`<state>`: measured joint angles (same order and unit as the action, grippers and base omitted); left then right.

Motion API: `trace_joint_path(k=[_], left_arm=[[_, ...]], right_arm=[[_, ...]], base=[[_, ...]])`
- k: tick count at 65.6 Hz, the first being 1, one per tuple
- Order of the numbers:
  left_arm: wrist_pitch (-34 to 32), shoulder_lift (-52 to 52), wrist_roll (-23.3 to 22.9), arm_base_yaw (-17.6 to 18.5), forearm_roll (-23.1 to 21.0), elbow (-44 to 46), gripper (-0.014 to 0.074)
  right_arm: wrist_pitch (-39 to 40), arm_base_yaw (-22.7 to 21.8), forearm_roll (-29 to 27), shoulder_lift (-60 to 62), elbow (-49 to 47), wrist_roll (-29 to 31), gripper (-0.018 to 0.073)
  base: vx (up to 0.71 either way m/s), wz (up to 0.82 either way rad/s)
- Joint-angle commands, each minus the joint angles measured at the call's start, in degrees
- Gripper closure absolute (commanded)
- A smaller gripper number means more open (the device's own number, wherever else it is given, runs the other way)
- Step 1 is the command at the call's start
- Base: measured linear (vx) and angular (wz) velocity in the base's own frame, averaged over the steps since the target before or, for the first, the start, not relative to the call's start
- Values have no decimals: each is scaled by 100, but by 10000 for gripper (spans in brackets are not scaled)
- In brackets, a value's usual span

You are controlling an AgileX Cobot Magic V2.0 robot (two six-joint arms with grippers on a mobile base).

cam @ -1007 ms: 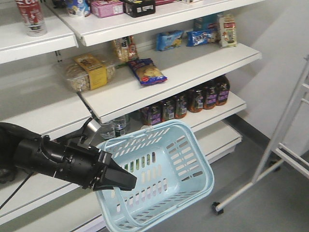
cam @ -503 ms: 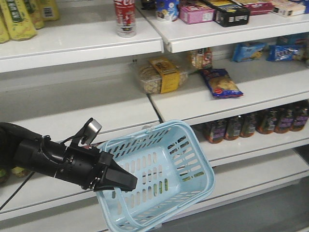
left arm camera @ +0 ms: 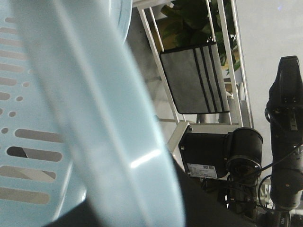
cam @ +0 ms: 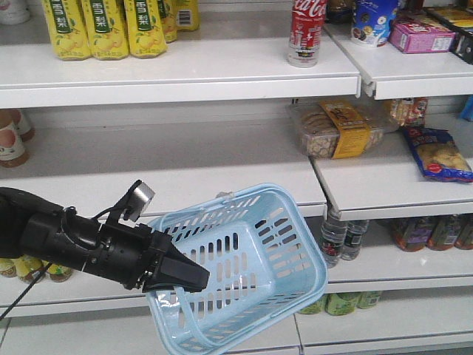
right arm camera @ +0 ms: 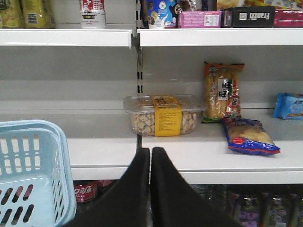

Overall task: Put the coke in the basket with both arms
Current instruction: 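Drive toward the shelf with the Coca-Cola bottle, basket held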

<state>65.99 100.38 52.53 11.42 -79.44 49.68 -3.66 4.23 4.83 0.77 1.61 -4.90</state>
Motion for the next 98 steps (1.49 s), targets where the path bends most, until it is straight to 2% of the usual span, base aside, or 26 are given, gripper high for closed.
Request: trace_joint_path(k=[1, 33, 98], left_arm=[[487, -273, 87, 24, -410, 106, 602], [487, -273, 87, 24, -410, 106, 602], [487, -273, 87, 24, -410, 106, 602]], right_arm=[[408, -21, 28, 87, 61, 6, 568], [408, -21, 28, 87, 61, 6, 568], [408, -21, 28, 87, 61, 6, 568]], base=[[6, 26], [6, 18], [7, 2]])
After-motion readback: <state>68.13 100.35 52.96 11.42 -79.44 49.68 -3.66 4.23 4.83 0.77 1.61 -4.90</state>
